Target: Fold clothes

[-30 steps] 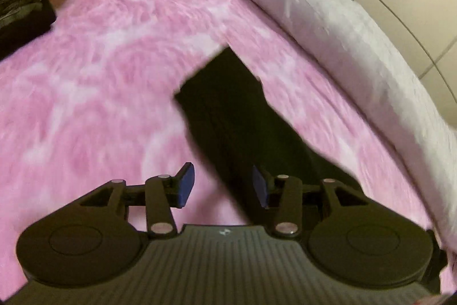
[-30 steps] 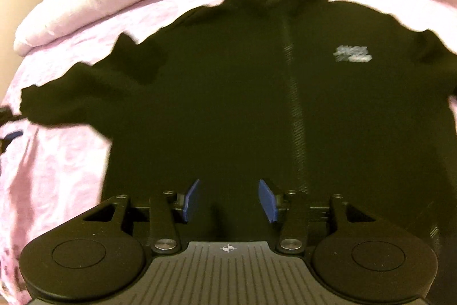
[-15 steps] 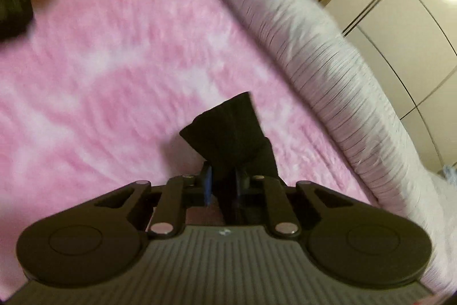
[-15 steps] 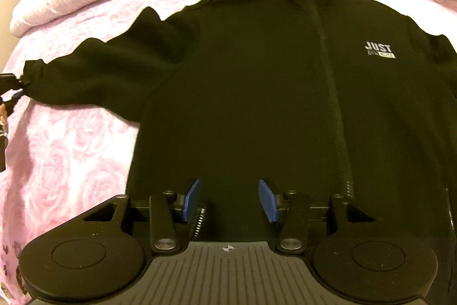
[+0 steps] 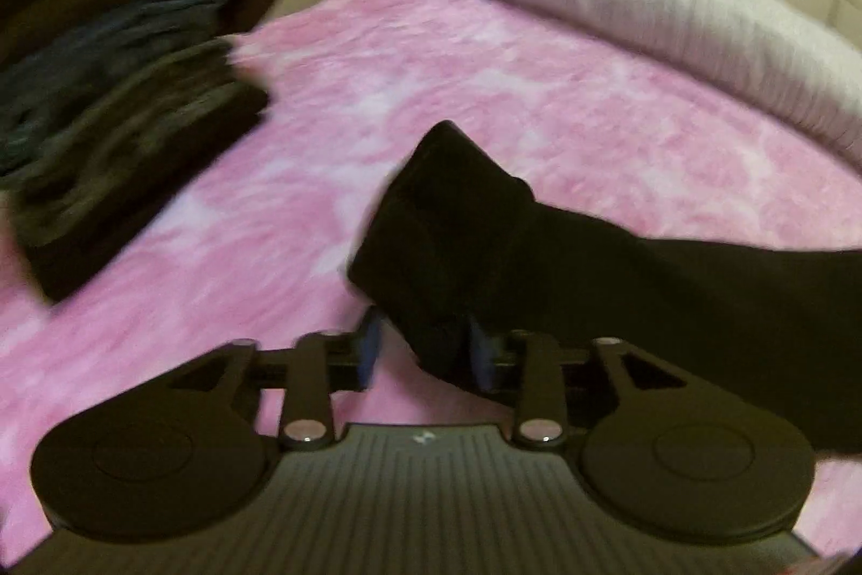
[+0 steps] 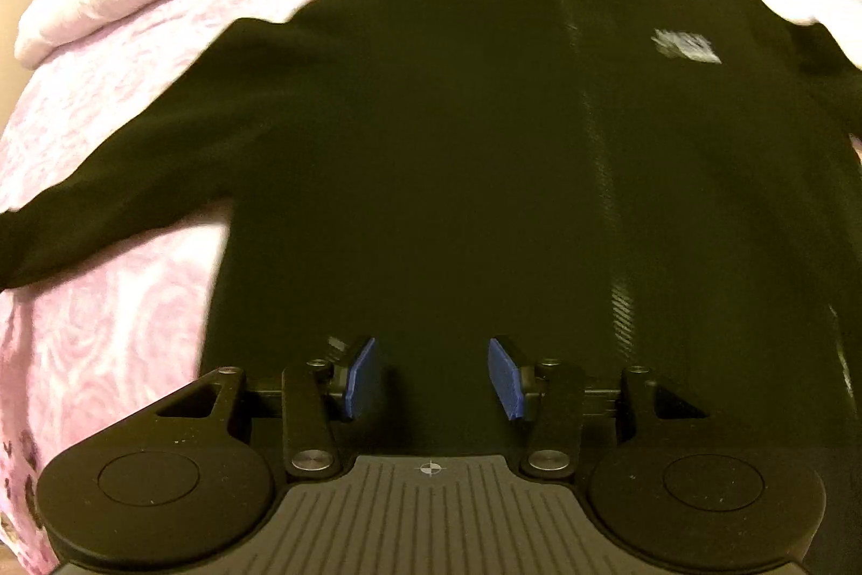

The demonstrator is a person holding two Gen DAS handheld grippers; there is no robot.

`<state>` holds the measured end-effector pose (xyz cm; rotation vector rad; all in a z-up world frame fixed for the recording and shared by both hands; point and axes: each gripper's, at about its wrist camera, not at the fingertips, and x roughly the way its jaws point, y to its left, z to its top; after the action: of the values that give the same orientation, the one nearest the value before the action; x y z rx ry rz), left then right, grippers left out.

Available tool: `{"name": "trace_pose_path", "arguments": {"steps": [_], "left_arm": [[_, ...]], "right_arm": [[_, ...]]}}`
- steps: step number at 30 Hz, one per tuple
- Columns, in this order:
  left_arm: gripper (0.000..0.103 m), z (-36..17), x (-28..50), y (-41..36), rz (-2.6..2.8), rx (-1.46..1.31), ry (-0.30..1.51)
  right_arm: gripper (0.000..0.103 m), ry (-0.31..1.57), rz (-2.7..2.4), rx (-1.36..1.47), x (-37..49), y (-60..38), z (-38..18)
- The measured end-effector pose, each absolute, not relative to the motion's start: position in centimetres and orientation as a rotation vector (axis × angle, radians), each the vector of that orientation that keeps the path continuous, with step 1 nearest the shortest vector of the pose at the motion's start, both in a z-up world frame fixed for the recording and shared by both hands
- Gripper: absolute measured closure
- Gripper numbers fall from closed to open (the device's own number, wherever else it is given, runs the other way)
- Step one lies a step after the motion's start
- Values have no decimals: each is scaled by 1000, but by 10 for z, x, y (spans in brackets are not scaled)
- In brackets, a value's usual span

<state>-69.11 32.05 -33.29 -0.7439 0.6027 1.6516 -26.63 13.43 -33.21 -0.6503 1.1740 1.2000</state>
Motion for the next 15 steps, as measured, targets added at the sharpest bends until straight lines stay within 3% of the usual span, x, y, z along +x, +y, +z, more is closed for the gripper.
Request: {"name": "trace_pose_path", "arguments": {"steps": [4, 7, 12, 15], "left_arm": [[76, -314, -627, 283, 1585, -780, 608], [76, -299, -579, 255, 1535, -806, 612], [76, -275, -499, 208, 1451, -847, 617], [76, -271, -412, 176, 1335, -908, 512]], "right_arm": [[54, 1248, 1124, -596, -223, 96, -337], [54, 1261, 1079, -464, -171, 55, -330], [54, 1283, 932, -171, -34, -23, -326], [54, 1269, 864, 4, 48, -61, -328]]}}
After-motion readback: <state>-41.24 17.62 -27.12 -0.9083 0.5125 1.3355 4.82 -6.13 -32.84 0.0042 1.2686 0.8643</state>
